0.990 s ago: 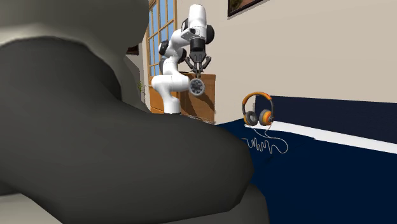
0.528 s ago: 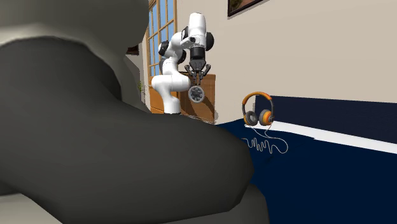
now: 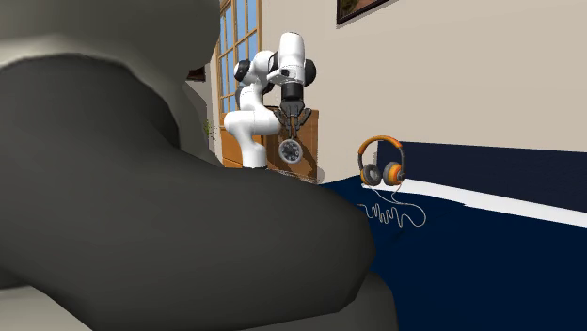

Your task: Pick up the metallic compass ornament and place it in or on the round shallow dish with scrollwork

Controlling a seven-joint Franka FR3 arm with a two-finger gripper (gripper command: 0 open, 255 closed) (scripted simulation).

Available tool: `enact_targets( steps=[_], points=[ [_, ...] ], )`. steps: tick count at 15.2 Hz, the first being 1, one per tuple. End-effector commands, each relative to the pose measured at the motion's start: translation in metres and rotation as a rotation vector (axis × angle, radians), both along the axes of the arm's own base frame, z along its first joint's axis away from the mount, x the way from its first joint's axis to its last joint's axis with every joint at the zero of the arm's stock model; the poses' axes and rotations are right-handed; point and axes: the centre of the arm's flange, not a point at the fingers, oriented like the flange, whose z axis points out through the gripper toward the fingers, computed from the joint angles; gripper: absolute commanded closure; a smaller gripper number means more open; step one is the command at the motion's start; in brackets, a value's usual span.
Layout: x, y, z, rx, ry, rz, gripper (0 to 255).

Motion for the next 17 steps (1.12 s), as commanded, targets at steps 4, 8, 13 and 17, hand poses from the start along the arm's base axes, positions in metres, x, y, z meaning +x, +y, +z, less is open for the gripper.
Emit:
enact_targets(
  steps=[4,8,13,17],
  points=[
    [0.0,0.0,-0.027,0.0,-0.001,0.0,255],
    [0.0,0.0,-0.035,0.0,-0.001,0.0,255],
    [0.0,0.0,-0.035,0.0,-0.001,0.0,255],
    [0.0,0.0,-0.035,0.0,-0.001,0.0,0]
  ],
)
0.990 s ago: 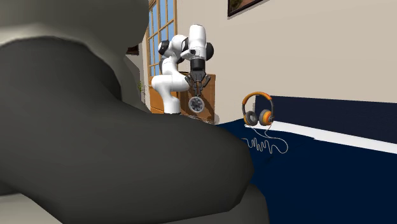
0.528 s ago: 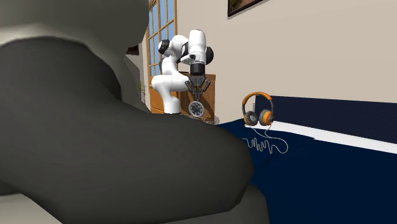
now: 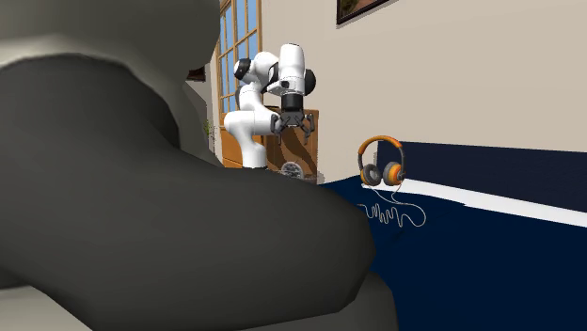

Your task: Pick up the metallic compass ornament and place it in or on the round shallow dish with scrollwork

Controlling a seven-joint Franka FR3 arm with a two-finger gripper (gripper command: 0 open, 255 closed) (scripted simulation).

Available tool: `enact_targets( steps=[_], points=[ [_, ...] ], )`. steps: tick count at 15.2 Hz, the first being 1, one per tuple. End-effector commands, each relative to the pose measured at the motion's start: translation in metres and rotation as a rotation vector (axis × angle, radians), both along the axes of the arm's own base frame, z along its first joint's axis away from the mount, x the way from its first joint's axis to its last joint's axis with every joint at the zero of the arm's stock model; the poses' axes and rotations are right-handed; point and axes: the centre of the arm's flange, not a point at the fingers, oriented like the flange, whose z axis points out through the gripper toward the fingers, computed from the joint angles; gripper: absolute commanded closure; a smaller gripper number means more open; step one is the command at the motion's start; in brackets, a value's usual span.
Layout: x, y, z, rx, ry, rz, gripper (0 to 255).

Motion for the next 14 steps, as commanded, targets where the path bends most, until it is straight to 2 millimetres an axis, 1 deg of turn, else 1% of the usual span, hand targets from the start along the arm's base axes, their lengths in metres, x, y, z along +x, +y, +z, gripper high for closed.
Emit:
enact_targets(
  steps=[1,2,5,6,14],
  points=[
    [0.0,0.0,0.0,0.0,0.0,0.0,0],
    [0.0,0.0,0.0,0.0,0.0,0.0,0],
    [-0.009,0.0,0.038,0.0,0.0,0.0,0],
    [-0.012,0.0,0.049,0.0,0.0,0.0,0],
    [-0.012,0.0,0.049,0.0,0.0,0.0,0]
  ],
)
